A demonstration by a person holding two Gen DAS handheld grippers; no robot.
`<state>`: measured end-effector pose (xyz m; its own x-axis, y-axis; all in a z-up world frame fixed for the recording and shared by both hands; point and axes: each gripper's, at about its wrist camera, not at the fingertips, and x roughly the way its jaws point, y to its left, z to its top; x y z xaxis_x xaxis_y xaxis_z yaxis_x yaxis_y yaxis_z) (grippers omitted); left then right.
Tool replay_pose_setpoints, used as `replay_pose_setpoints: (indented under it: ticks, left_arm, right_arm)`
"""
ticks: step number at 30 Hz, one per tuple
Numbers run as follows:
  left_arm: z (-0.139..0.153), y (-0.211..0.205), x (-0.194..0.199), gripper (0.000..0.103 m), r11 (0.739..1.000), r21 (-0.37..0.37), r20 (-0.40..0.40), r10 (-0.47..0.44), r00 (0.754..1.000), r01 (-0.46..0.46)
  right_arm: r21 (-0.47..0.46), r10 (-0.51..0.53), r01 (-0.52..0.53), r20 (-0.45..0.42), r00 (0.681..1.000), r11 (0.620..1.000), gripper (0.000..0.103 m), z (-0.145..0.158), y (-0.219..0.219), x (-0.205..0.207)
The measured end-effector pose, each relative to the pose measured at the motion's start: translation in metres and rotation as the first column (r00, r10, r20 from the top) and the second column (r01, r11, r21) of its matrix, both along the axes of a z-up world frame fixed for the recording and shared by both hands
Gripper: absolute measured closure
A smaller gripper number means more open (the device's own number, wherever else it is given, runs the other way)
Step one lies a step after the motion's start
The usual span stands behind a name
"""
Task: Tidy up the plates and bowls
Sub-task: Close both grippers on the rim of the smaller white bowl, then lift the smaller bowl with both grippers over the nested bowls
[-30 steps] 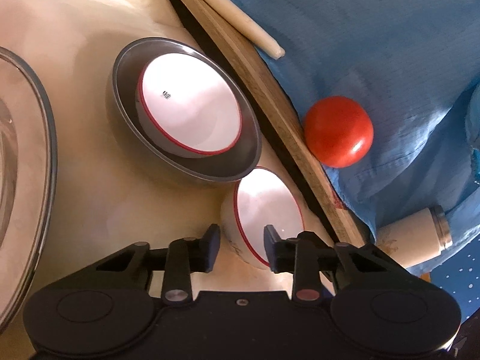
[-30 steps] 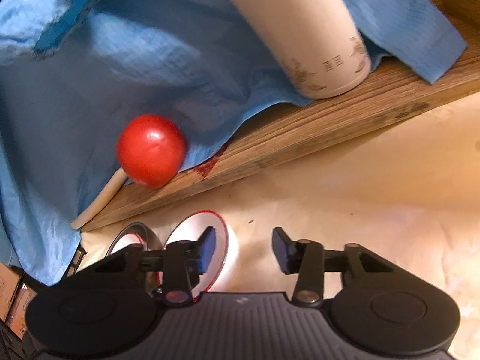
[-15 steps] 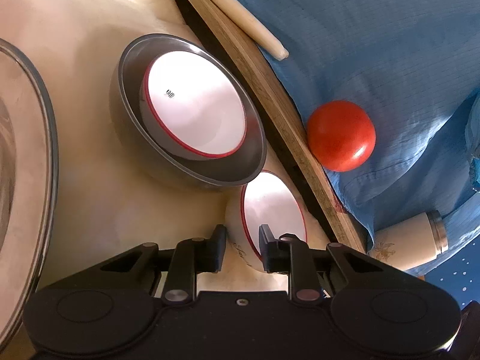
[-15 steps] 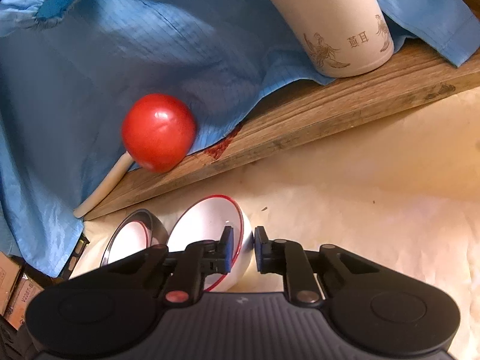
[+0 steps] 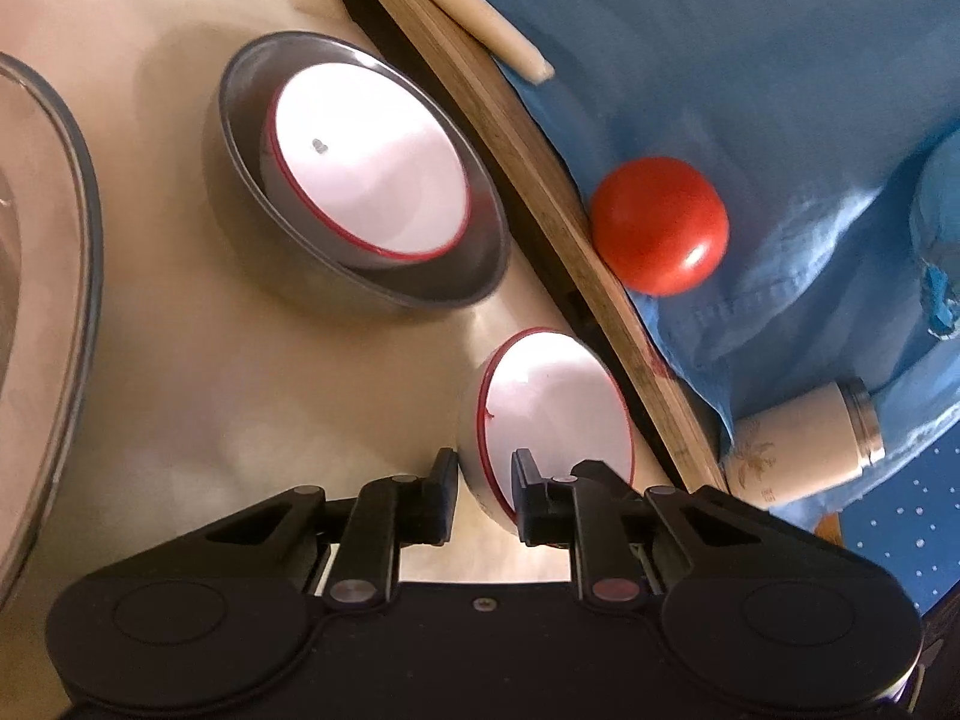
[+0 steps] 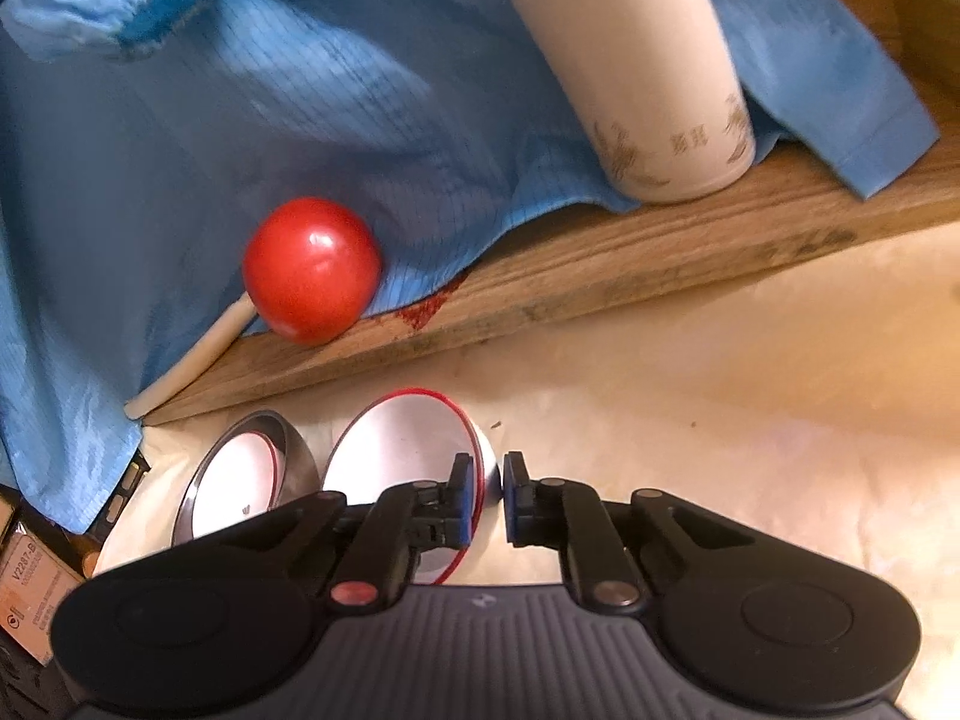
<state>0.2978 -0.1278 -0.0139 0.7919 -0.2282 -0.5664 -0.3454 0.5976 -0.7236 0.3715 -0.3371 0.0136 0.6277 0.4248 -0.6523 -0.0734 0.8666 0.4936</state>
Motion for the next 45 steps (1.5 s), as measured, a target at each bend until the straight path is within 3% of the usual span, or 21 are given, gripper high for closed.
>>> replay_pose_setpoints:
  ticks: [15, 21, 30, 38, 45]
  left_arm:
    - [0.034, -0.003, -0.013, 0.083, 0.996, 0.084, 0.134, -0.039, 0.99, 0.028]
    - [0.048, 0.016, -0.023, 0.083, 0.987, 0.158, 0.171, -0.059, 0.984, 0.032]
    - [0.065, 0.059, -0.025, 0.086, 0.964, 0.263, 0.175, -0.077, 0.982, 0.029]
    - [0.062, 0.08, -0.018, 0.086, 0.96, 0.278, 0.137, -0.083, 0.987, 0.042]
    - [0.059, 0.094, -0.013, 0.086, 0.957, 0.283, 0.124, -0.095, 0.988, 0.056]
  right_arm:
    - [0.082, 0.022, -0.032, 0.122, 0.992, 0.996, 0.092, 0.028, -0.018, -0.018]
    - [0.112, 0.061, -0.08, 0.17, 0.984, 0.99, 0.092, 0.033, 0.001, -0.025]
    - [0.047, 0.114, -0.127, 0.225, 0.968, 0.991, 0.089, 0.033, 0.058, -0.041]
    - [-0.01, 0.137, -0.139, 0.25, 0.959, 0.99, 0.089, 0.031, 0.082, -0.049]
    - [-0.036, 0.174, -0.171, 0.214, 0.961, 0.985, 0.088, 0.035, 0.099, -0.037]
